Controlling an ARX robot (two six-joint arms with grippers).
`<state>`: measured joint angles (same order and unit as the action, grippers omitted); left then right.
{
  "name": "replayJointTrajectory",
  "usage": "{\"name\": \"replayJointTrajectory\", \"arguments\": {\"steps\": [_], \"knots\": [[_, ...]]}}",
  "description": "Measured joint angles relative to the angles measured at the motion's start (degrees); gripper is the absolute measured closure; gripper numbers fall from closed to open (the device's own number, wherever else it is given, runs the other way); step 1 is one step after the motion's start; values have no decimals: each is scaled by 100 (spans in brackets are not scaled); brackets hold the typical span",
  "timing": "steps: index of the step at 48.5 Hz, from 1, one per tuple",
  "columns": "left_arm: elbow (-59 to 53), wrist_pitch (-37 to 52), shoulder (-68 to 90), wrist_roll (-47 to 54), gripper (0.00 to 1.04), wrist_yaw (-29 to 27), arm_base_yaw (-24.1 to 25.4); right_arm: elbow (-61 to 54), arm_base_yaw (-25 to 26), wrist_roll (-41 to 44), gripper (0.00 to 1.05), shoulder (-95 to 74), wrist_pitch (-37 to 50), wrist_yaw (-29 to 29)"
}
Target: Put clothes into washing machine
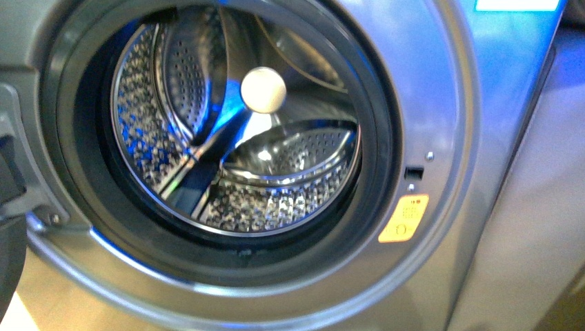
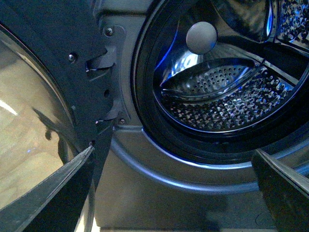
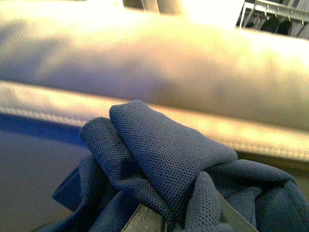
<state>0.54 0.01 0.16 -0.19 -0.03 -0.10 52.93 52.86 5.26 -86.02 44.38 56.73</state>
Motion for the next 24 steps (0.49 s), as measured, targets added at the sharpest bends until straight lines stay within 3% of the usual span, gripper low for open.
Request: {"name": "replayJointTrajectory", "arguments": {"steps": [15,22,24], "knots": [[0,0,0,0,7,0,0,1447,-704,-1231,98,658,-533,-7],[0,0,0,0,7,0,0,2282,-1320,-1410,98,907,-1320,-254],[0,0,0,0,7,0,0,2634,-1705,-1331,98,1032,-1808,-393]]}}
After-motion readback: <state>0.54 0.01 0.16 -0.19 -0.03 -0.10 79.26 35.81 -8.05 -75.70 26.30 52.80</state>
